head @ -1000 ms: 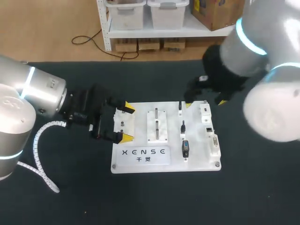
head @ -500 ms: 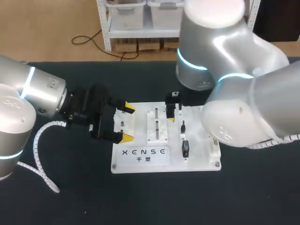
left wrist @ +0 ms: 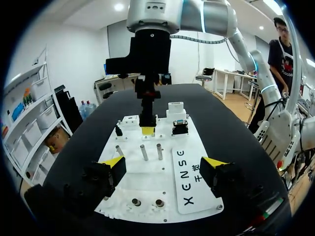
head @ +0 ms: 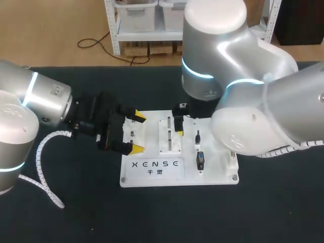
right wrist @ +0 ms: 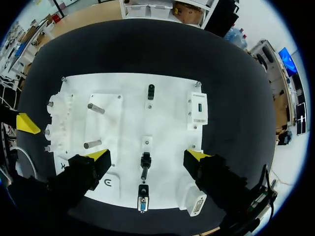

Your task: Insert the Ethernet cable into its matching sockets.

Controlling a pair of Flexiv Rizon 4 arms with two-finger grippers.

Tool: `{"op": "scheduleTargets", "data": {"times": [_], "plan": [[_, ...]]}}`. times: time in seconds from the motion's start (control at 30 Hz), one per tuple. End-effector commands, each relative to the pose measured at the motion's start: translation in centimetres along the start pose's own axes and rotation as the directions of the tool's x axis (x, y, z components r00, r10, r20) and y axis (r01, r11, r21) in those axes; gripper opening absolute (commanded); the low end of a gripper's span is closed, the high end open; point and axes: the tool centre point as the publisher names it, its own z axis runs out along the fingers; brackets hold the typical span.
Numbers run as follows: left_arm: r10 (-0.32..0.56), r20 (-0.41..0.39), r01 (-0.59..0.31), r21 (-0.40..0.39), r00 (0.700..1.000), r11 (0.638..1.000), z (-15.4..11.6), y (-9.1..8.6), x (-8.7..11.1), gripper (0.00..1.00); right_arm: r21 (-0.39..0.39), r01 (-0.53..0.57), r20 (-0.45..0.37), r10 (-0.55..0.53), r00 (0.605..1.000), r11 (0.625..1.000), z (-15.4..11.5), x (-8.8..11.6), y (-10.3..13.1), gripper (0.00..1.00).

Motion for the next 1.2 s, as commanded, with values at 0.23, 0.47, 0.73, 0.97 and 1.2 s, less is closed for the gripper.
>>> {"op": "scheduleTargets", "data": {"times": [0.23,0.47,0.73,0.97,1.2], "plan": [[0.002,0.004,-0.002,-0.001,1.000,1.000,0.0,0.0,0.2,1.00,-0.025,0.007,-0.012,-0.008,1.000,1.000,0.4,0.4,0.1,0.92],[0.002,0.004,-0.002,-0.001,1.000,1.000,0.0,0.0,0.2,1.00,-0.036,0.020,-0.024,-0.021,0.999,0.999,0.8,0.8,-0.1,0.65],[0.002,0.004,-0.002,-0.001,1.000,1.000,0.0,0.0,0.2,1.00,-0.049,0.035,-0.032,-0.036,0.999,0.998,1.3,1.0,-0.1,0.54],[0.002,0.004,-0.002,-0.001,1.000,1.000,0.0,0.0,0.2,1.00,-0.054,0.049,-0.031,-0.051,0.998,0.997,1.5,1.0,-0.1,0.30],[0.002,0.004,-0.002,-0.001,1.000,1.000,0.0,0.0,0.2,1.00,-0.069,0.073,-0.031,-0.076,0.997,0.995,1.5,1.0,0.0,0.00]]}}
